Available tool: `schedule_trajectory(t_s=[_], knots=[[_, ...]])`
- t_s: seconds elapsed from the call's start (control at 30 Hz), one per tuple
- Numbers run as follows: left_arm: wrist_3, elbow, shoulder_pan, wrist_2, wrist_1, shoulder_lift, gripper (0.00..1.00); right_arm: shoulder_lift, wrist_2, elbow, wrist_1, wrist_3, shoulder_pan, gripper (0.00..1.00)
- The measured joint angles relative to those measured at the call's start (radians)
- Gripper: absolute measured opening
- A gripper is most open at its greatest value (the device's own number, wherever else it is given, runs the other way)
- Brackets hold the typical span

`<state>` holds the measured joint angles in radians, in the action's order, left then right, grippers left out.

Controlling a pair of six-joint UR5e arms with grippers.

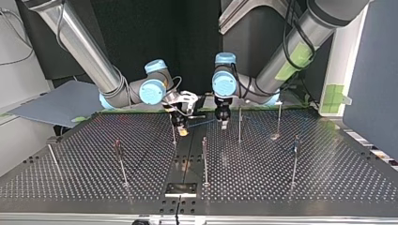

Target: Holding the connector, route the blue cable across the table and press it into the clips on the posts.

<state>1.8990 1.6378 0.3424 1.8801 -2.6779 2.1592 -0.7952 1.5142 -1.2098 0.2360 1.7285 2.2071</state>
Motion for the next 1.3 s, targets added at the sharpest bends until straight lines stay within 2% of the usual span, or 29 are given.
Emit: schedule_trajectory(t_s=[0.3, 0.33, 0.37, 0.4, 0.43, 0.47, 0.5, 0.53, 0.57, 0.87, 1.0, 1.3], knots=[[0.002, -0.01, -0.001, 0.008, -0.016, 0.01, 1.0, 0.0, 0.0, 0.0, 0.0, -0.001, 0.0, 0.0], [0.002, -0.01, 0.0, 0.01, -0.016, 0.01, 0.96, 0.0, 0.0, 0.0, 0.0, -0.001, 0.0, 0.0], [0.002, -0.01, 0.001, 0.013, -0.016, 0.01, 0.75, 0.0, 0.0, 0.0, 0.0, -0.001, 0.0, 0.0], [0.002, -0.01, 0.002, 0.017, -0.015, 0.01, 0.75, 0.0, 0.0, 0.0, 0.0, -0.001, 0.0, 0.0], [0.001, -0.01, 0.003, 0.021, -0.015, 0.01, 0.54, 0.0, 0.0, 0.0, 0.0, -0.001, 0.0, 0.0], [0.002, -0.01, 0.003, 0.027, -0.014, 0.01, 0.38, 0.0, 0.0, 0.0, 0.0, -0.001, 0.0, 0.0], [0.002, -0.01, 0.004, 0.032, -0.014, 0.01, 0.38, 0.0, 0.0, 0.0, 0.0, -0.001, 0.0, 0.0], [0.002, -0.01, 0.004, 0.036, -0.014, 0.01, 0.24, 0.0, 0.0, 0.0, 0.0, -0.001, 0.0, 0.0], [0.003, -0.01, 0.004, 0.04, -0.014, 0.01, 0.02, 0.0, 0.0, 0.0, 0.0, -0.001, -0.001, 0.0], [0.016, -0.011, 0.005, 0.032, -0.016, 0.007, 0.02, -0.001, 0.0, 0.0, -0.001, -0.002, -0.004, 0.0], [0.02, -0.011, 0.007, 0.042, -0.035, 0.002, 0.02, -0.003, -0.002, 0.008, -0.01, -0.005, -0.006, 0.0], [0.023, -0.007, 0.016, 0.074, -0.096, -0.054, 0.02, -0.056, -0.001, 0.018, -0.053, -0.004, -0.011, 0.0]])
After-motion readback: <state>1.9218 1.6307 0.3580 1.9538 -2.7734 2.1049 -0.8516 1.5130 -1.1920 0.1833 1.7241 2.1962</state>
